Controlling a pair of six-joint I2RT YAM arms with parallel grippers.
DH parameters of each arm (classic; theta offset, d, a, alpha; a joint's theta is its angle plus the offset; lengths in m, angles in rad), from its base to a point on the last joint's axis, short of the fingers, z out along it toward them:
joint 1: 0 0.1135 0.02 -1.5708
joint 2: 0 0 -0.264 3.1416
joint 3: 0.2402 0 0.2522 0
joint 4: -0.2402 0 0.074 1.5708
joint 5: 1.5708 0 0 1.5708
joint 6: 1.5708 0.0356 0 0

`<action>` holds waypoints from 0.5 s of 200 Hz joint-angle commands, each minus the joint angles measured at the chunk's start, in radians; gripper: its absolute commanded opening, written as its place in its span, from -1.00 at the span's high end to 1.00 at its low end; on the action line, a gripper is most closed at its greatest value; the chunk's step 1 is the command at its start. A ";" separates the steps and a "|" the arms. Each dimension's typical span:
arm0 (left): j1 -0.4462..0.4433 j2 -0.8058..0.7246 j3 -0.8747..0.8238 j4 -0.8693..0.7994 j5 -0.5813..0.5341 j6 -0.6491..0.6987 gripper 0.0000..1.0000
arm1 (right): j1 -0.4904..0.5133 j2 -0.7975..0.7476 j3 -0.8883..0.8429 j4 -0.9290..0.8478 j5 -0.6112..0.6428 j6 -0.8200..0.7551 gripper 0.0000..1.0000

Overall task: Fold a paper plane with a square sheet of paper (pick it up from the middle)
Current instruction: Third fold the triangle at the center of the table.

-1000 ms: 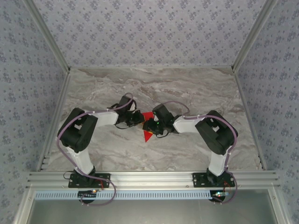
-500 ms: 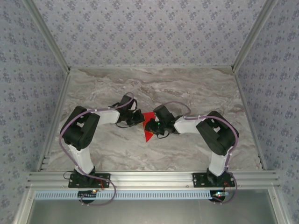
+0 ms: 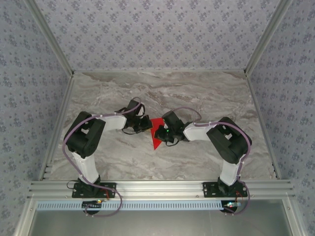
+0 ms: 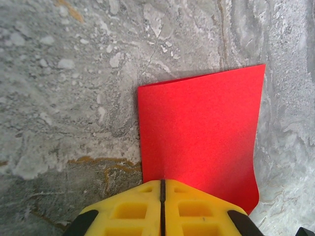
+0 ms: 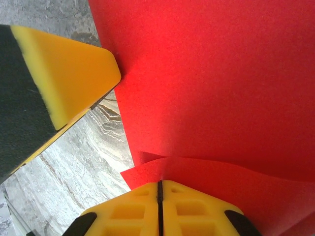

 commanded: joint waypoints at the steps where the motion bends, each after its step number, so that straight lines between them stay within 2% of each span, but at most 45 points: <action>1: -0.006 -0.058 0.023 -0.050 -0.009 0.025 0.81 | -0.005 0.010 -0.011 -0.082 0.039 0.010 0.81; 51: -0.030 -0.181 -0.087 0.007 0.040 0.001 0.82 | -0.005 0.023 -0.004 -0.093 0.041 0.013 0.91; 70: -0.055 -0.216 -0.135 0.026 0.048 -0.016 0.88 | -0.005 0.025 -0.001 -0.095 0.039 0.012 1.00; 100: -0.098 -0.237 -0.178 0.032 0.045 -0.038 0.98 | -0.005 0.025 -0.004 -0.094 0.037 0.014 1.00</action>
